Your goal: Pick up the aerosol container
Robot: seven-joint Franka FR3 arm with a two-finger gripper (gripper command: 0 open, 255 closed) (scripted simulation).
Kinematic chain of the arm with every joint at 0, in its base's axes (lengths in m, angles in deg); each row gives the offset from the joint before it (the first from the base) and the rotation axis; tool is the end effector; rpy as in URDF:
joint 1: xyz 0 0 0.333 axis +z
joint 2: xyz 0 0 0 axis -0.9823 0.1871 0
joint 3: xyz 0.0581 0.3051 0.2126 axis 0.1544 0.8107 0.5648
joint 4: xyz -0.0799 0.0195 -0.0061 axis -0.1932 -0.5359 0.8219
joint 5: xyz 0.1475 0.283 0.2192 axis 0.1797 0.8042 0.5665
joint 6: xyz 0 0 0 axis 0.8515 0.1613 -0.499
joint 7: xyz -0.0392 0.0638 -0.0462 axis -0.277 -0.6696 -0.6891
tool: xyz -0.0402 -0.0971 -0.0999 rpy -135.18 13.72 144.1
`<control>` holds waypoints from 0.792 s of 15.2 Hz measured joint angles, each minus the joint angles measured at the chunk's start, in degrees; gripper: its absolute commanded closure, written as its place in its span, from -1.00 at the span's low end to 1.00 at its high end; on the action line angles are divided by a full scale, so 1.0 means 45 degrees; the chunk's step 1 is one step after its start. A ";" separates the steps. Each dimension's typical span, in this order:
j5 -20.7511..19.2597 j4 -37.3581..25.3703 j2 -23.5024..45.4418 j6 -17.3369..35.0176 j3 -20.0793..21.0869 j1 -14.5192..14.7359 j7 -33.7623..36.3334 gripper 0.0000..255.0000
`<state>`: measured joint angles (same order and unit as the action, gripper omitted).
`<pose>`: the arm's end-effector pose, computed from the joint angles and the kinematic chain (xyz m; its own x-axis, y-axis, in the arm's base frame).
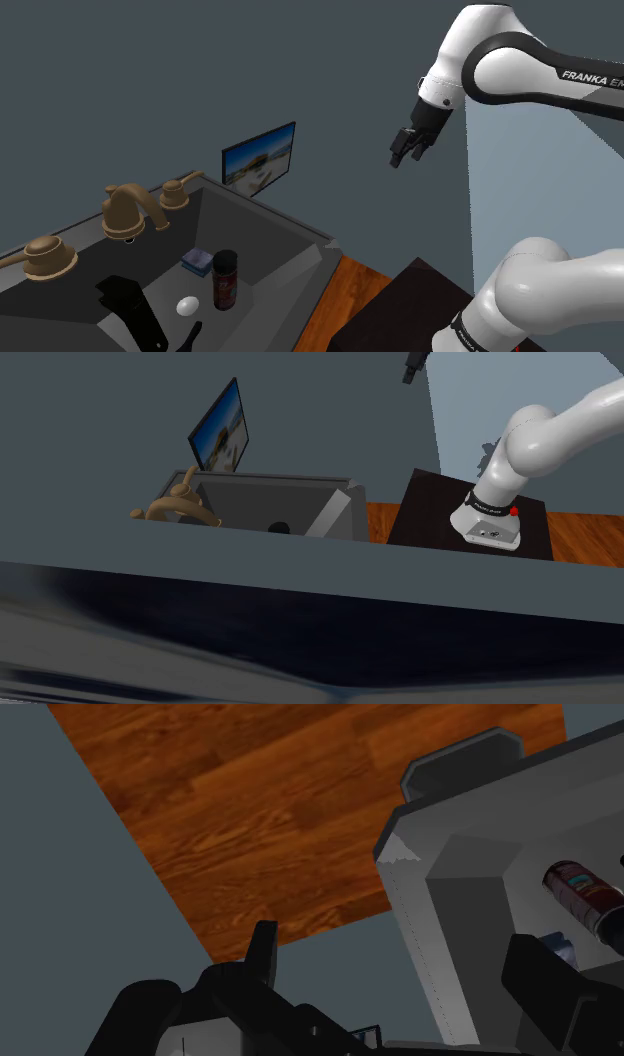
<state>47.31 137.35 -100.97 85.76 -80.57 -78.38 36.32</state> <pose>0.2734 0.0298 0.6018 0.9880 -0.0794 0.1325 -0.0875 -0.9946 0.0562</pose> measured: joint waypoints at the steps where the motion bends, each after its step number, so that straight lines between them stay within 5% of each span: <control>1: 0.0000 0.0000 0.0000 0.0000 0.0000 0.0000 0.0000 -1.00; 12: 0.0997 0.0266 0.2912 0.2809 0.2035 0.0479 0.2348 -1.00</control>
<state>51.80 138.54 -87.87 98.40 -71.42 -76.22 46.88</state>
